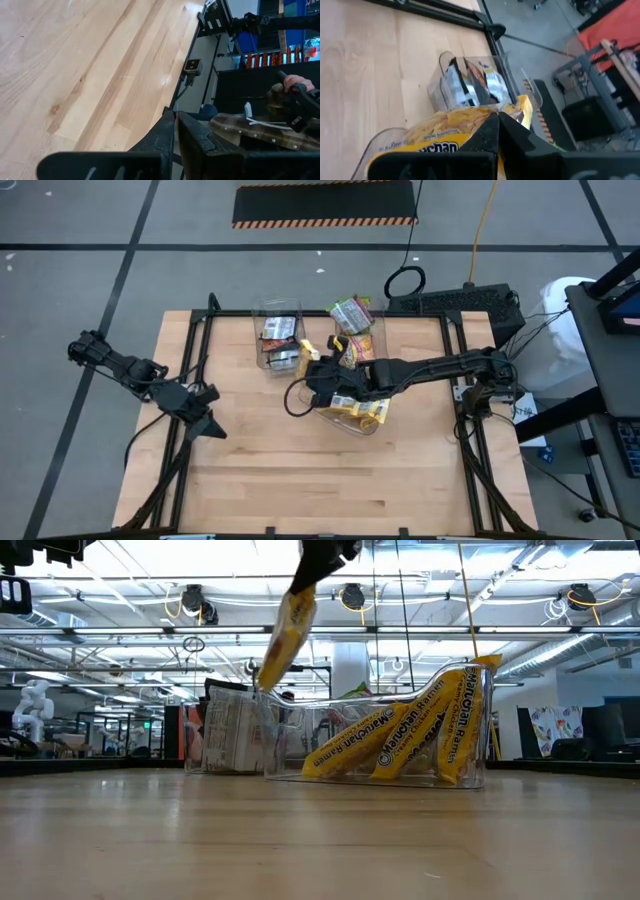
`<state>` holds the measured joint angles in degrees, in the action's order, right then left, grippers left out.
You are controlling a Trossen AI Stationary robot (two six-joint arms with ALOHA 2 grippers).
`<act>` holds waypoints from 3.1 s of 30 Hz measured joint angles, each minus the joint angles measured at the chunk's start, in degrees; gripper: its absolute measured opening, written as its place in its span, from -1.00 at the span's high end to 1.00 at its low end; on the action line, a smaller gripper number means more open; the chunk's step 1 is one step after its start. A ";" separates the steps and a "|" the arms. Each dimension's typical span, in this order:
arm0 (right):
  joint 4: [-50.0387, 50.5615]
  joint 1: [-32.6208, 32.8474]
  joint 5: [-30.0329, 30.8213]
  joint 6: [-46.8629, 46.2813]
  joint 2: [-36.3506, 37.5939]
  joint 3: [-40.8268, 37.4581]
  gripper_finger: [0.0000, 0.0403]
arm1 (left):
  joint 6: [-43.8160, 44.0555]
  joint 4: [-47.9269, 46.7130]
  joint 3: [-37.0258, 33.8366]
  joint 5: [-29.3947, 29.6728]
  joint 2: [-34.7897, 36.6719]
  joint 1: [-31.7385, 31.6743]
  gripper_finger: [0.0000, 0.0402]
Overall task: Sort Maruchan noodles
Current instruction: Put the yellow noodle pack into the bottom transparent bin
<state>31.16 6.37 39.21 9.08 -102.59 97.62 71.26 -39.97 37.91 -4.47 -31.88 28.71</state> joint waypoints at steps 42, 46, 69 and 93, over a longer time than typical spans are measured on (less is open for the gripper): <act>26.91 -0.20 1.35 -20.00 0.05 0.00 1.00 | -0.50 -0.02 0.00 0.04 0.02 0.00 0.87; 26.23 -0.28 1.45 -19.95 0.59 0.00 1.00 | -0.50 -0.02 0.00 0.04 0.02 -0.02 0.87; 20.40 -0.57 -0.20 -18.20 4.92 -1.19 1.00 | -0.48 -0.05 0.00 0.07 0.02 -0.01 0.87; -1.84 -1.92 0.07 -21.92 4.85 -18.11 1.00 | -0.11 -0.04 0.00 0.05 0.00 -0.01 0.87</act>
<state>29.32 4.45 39.29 -12.84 -97.73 79.51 71.16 -40.01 37.91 -4.42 -31.88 28.70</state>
